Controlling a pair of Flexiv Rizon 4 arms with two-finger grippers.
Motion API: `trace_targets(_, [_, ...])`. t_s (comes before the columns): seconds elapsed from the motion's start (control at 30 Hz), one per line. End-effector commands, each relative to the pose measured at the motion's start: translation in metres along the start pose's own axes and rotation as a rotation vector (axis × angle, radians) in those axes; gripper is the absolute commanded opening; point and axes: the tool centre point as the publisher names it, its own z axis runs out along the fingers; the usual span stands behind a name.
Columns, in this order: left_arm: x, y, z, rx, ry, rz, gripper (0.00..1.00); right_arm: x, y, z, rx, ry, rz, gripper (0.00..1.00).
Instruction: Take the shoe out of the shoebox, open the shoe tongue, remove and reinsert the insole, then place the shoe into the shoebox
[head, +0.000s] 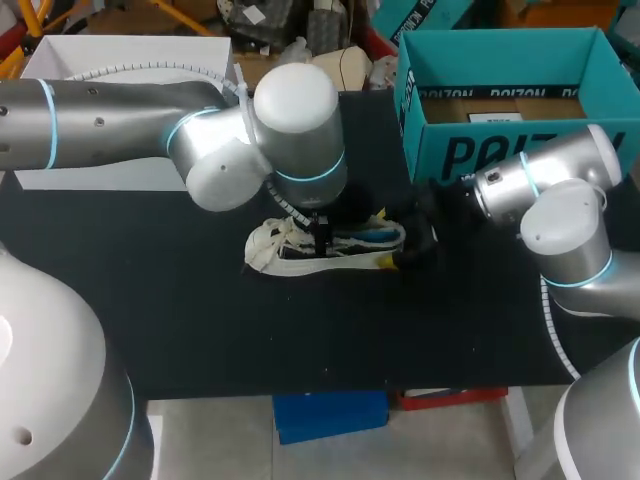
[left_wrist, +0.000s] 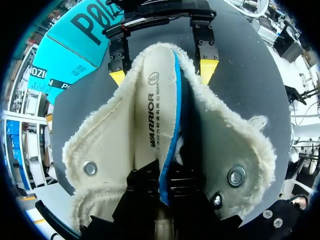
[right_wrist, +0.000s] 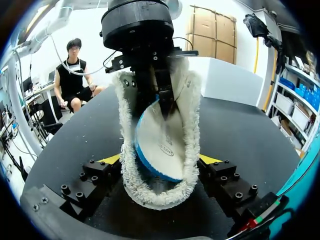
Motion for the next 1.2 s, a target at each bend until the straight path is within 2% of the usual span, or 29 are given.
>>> trace_targets(0.03, [-0.005, 0.001, -0.005, 0.033, 0.040, 0.001, 0.00, -0.001, -0.003, 0.000, 0.001, 0.000, 0.001, 0.00])
trace_targets(0.2, [-0.002, -0.005, -0.011, 0.076, 0.048, 0.019, 0.00, -0.001, -0.003, 0.000, 0.001, 0.000, 0.001, 0.00])
trace_targets(0.43, [0.007, -0.022, 0.002, 0.099, 0.069, 0.073, 0.00, -0.001, -0.003, 0.000, 0.001, 0.000, 0.001, 0.00])
trace_targets(0.67, [0.011, -0.036, 0.008, 0.123, 0.042, 0.100, 0.00, -0.001, -0.003, 0.000, 0.001, 0.000, 0.001, 0.00])
trace_targets(0.7, [0.011, -0.037, 0.008, 0.135, 0.039, 0.099, 0.20, -0.001, -0.003, 0.000, 0.001, 0.000, 0.001, 0.00])
trace_targets(0.73, [0.012, -0.037, 0.006, 0.150, 0.038, 0.103, 0.28, -0.001, -0.003, 0.000, 0.001, 0.000, 0.001, 0.00])
trace_targets(0.77, [0.013, -0.037, 0.005, 0.159, 0.029, 0.108, 0.31, -0.001, -0.003, 0.000, 0.001, 0.000, 0.001, 0.00])
trace_targets(0.83, [0.014, -0.036, 0.001, 0.180, 0.017, 0.108, 0.47, -0.001, -0.003, 0.000, 0.001, 0.000, 0.001, 0.00])
trace_targets(0.87, [0.014, -0.035, -0.001, 0.200, 0.009, 0.102, 0.75, -0.001, -0.003, 0.000, 0.001, 0.000, 0.001, 0.00])
trace_targets(0.97, [0.015, -0.037, -0.007, 0.237, -0.014, 0.096, 0.75, -0.001, -0.003, 0.000, 0.001, 0.000, 0.001, 0.00])
trace_targets(1.2, [0.019, -0.054, 0.001, 0.247, -0.023, 0.110, 0.71, -0.001, -0.003, 0.000, 0.001, 0.000, 0.001, 0.00])
